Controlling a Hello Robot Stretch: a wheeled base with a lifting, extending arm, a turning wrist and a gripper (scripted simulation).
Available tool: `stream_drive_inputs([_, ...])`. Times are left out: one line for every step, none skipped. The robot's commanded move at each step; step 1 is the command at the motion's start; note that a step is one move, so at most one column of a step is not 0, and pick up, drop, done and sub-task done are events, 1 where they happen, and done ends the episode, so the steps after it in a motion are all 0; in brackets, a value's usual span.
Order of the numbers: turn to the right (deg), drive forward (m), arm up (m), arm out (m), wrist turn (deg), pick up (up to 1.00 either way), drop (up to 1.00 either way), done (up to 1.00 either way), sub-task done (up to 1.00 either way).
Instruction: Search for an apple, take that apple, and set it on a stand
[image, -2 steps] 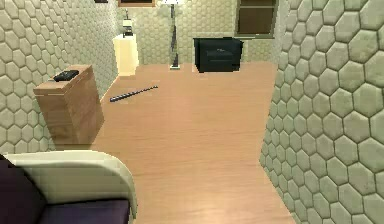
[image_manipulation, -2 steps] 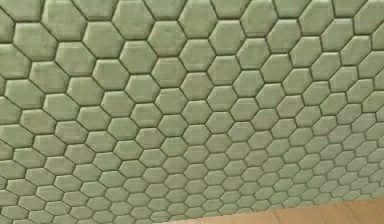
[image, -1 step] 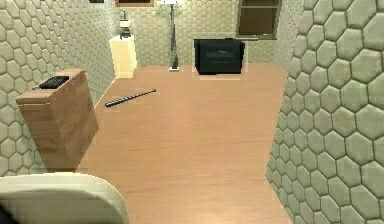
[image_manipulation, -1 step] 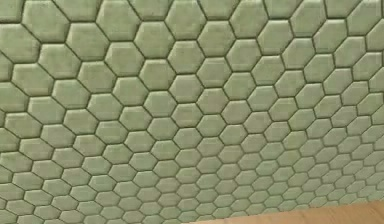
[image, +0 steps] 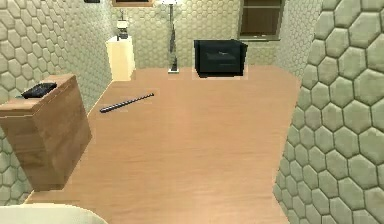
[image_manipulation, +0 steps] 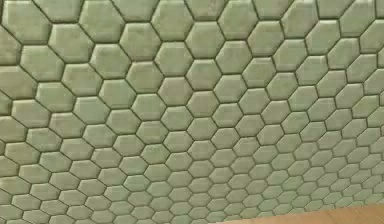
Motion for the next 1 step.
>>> stream_drive_inputs([45.0, 0.0, 0.0, 0.0, 0.0, 0.0, 0.0, 0.0, 0.0])
